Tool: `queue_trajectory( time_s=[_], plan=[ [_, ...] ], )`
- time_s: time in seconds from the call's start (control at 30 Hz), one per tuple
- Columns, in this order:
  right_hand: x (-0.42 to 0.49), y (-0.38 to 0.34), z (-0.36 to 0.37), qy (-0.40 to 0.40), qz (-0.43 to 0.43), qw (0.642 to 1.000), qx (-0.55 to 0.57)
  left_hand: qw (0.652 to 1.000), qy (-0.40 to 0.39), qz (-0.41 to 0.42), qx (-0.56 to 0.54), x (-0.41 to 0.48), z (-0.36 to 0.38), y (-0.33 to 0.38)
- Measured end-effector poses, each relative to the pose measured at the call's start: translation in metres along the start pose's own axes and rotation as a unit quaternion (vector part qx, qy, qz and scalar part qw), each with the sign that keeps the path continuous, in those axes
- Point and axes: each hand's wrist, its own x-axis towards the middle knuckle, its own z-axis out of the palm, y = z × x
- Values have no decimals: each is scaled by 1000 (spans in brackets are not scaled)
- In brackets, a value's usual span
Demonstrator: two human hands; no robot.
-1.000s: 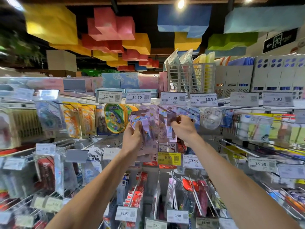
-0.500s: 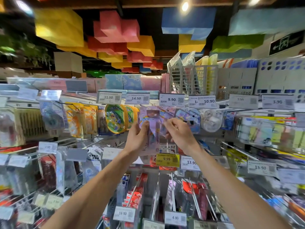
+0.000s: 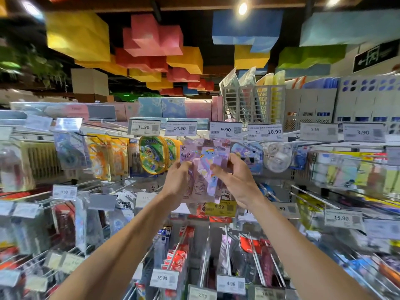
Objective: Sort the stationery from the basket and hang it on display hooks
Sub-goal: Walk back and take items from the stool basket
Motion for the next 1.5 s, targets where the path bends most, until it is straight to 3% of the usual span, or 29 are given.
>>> queue_trajectory(
  time_s=[0.17, 0.53, 0.73, 0.87, 1.07, 1.2, 1.5],
  plan=[
    [9, -5, -9, 39, -24, 998, -36, 1000, 3, -21, 4, 1, 0, -5],
    [47, 8, -16, 71, 103, 987, -105, 994, 83, 67, 8, 7, -4, -8],
    [54, 28, -19, 71, 132, 983, -102, 984, -82, 155, 13, 7, 6, -1],
    [54, 37, -23, 64, 126, 986, -88, 977, -89, 194, 21, 11, 28, 2],
    [53, 38, -33, 56, 142, 972, -180, 990, -52, 126, 29, 28, 38, -11],
    [51, 31, -36, 47, 150, 973, -172, 993, -16, 102, 53, 43, 39, -12],
    [41, 34, -42, 74, 158, 963, -205, 987, -42, 77, 134, 59, 33, -17]
  ],
)
